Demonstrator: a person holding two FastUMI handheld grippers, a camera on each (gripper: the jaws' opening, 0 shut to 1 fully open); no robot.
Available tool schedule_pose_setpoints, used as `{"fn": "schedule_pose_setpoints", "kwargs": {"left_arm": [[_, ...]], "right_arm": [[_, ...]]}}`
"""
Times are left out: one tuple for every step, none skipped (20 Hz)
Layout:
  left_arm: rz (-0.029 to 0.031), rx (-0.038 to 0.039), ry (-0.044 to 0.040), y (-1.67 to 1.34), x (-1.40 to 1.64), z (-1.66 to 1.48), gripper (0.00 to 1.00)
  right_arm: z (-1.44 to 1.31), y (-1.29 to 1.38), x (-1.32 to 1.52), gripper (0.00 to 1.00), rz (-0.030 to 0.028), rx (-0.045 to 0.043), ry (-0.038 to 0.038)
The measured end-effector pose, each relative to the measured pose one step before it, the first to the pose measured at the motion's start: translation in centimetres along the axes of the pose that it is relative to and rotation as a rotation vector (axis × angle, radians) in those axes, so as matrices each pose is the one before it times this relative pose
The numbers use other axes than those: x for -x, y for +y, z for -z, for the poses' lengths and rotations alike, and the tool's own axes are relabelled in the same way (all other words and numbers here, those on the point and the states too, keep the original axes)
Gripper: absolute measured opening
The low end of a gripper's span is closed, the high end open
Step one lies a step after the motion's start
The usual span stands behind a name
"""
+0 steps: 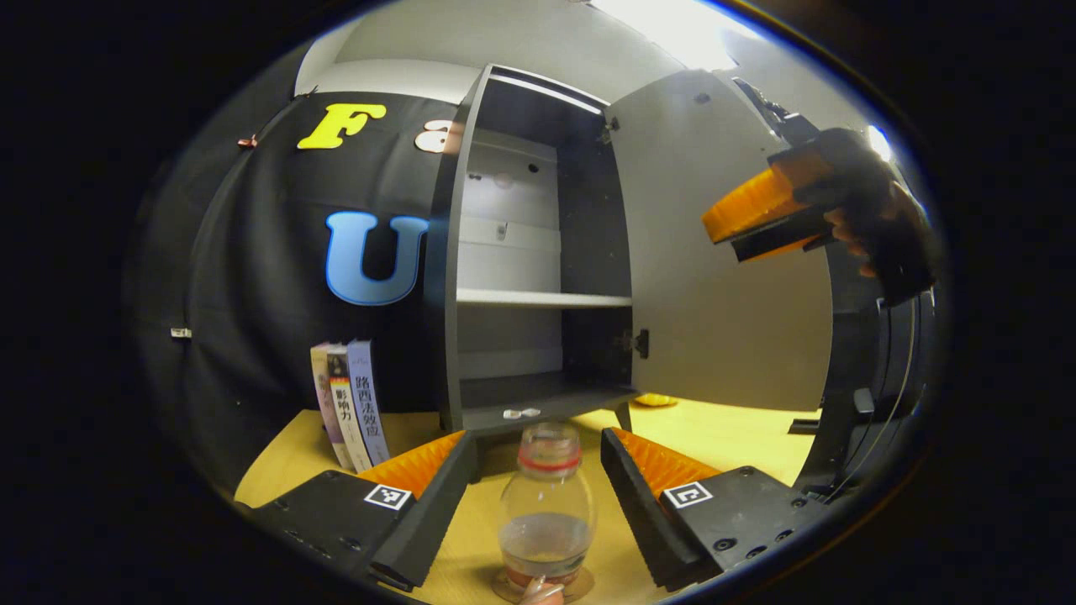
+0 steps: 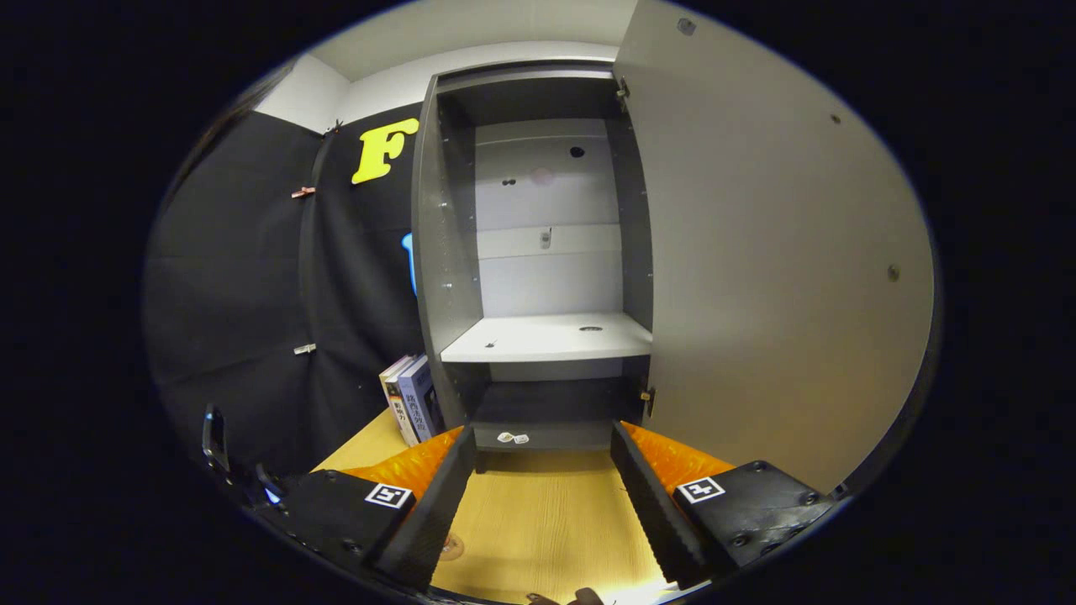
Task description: Open the cabinet door with the right hand, grasp the bottle in the cabinet with the left hand and place it on the coaster, then close the cabinet door with the right hand.
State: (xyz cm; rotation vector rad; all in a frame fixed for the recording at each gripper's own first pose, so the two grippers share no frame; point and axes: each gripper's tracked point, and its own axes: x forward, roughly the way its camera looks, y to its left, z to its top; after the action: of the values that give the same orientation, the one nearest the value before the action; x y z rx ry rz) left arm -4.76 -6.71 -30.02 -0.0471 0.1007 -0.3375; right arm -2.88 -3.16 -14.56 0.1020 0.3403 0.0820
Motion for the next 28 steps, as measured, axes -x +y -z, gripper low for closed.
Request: {"fn": "schedule_pose_setpoints", "kwargs": {"left_arm": [[0.02375,0.00050,-0.00802,-0.533,0.101,-1.904,0.94],[0.02306,-0.00549,-0.01291,-0.519,0.000,-2.128,0.93],[0.02063,-0.00468,-0.01260,-0.287,0.001,-2.124,0.93],[0.02497,0.00216,-0.00823,-0.330,-0.004,-1.859,0.93],[0.03154,0.01253,-0.00384,-0.500,-0.137,-1.600,0.93],[0.03414,0.01619,0.00884,-0.586,-0.434,-1.239,0.93],[0.01742,0.01927,0.00977,-0.321,-0.331,-1.265,0.93],[0.01553,0.02383,0.00707,-0.366,-0.433,-1.146,0.93],[0.02464,0.02514,0.00439,-0.702,-0.554,-0.992,0.93],[0.01332,0.01701,0.00568,-0.614,-0.761,-0.864,0.94],[0.00635,0.00093,0.00638,-0.499,-0.767,-0.672,0.95],[0.00190,-0.00669,0.00415,-0.487,-0.958,-0.411,0.92],[0.01113,-0.00503,0.00211,-0.564,-0.808,-0.277,0.95],[0.01313,-0.00490,-0.00448,-0.996,-1.073,-0.163,0.94],[0.00179,-0.00373,-0.01429,-0.679,-0.828,-0.325,0.92],[-0.00555,-0.00380,-0.00993,-0.795,-0.866,-0.082,0.92],[-0.01643,-0.00341,0.00533,-0.774,-1.062,0.198,0.95],[-0.02384,0.00004,0.00406,-0.618,-0.880,0.301,0.92],[-0.01960,0.00744,-0.00452,-0.870,-0.714,0.049,0.95],[-0.01148,0.01572,-0.00337,-1.029,-0.933,0.157,0.95],[-0.01354,0.01627,-0.00531,-0.880,-0.683,0.092,0.92],[-0.01603,0.01201,-0.00298,-0.665,-0.533,0.011,0.95],[-0.02014,0.00288,-0.00415,-0.541,-0.410,-0.102,0.95],[-0.02344,-0.00661,-0.00704,-0.276,-0.394,-0.182,0.95],[-0.02310,-0.01261,-0.00591,-0.151,-0.273,-0.202,0.95],[-0.02082,-0.01203,-0.00368,-0.086,-0.117,-0.088,0.95],[-0.01662,-0.00929,-0.00216,0.047,-0.060,-0.084,0.92],[-0.01013,-0.00495,0.00583,-0.031,-0.089,0.201,0.95]], "right_arm": [[-0.496,-0.040,0.478,0.98,0.01139,-0.00303,-0.00092],[-0.736,-0.108,0.575,0.99,0.01199,0.00276,-0.00341],[-0.791,-0.239,0.677,0.99,0.01571,0.00614,-0.01173],[-0.989,-0.253,0.724,0.99,0.01581,0.00189,-0.01757],[-0.915,-0.101,0.844,0.99,0.00907,-0.00259,-0.01757],[-0.829,-0.291,0.884,0.99,0.01365,-0.00387,-0.01627],[-0.696,-0.544,0.995,0.99,0.01519,-0.00412,-0.01424],[-0.912,-0.691,1.007,0.99,0.01690,-0.00292,-0.01897],[-0.961,-1.128,0.986,0.99,0.02456,0.00090,-0.02256],[-0.936,-1.457,1.025,1.00,0.03330,0.00319,-0.01746],[-0.742,-1.804,1.272,0.98,0.04307,0.00593,-0.01331],[-0.816,-2.051,0.977,0.98,0.04383,0.00526,-0.01689],[-0.708,-2.203,0.896,0.98,0.03713,0.00294,-0.01762],[-0.612,-2.166,0.619,1.00,0.03254,0.00160,-0.01325],[-0.474,-1.950,0.323,0.97,0.02442,-0.00153,-0.01442],[-0.477,-1.975,-0.040,0.97,0.01624,-0.00389,-0.01310],[-0.349,-1.895,-0.441,0.97,0.00882,-0.00867,-0.00676],[-0.176,-1.500,-0.622,0.94,-0.00767,-0.01475,0.00193],[-0.257,-1.184,-0.481,0.97,-0.01465,-0.01410,-0.00331],[-0.225,-0.934,-0.967,0.97,-0.01899,-0.01104,-0.01005],[-0.227,-0.698,-1.044,0.97,-0.02602,-0.01045,-0.00894],[-0.077,-0.418,-0.909,0.98,-0.02769,-0.00593,-0.00380],[0.193,-0.202,-0.968,0.98,-0.03358,-0.00341,0.00083],[0.296,0.122,-0.851,0.98,-0.03982,-0.00503,0.00890],[0.256,0.484,-0.662,0.98,-0.04631,-0.00675,0.01181],[0.160,0.298,-0.705,0.97,-0.03241,0.00131,0.00721],[0.313,0.149,-1.424,0.97,-0.03078,0.00772,0.00653],[0.207,0.187,-0.517,0.96,-0.02663,-0.00460,0.01183]]}}
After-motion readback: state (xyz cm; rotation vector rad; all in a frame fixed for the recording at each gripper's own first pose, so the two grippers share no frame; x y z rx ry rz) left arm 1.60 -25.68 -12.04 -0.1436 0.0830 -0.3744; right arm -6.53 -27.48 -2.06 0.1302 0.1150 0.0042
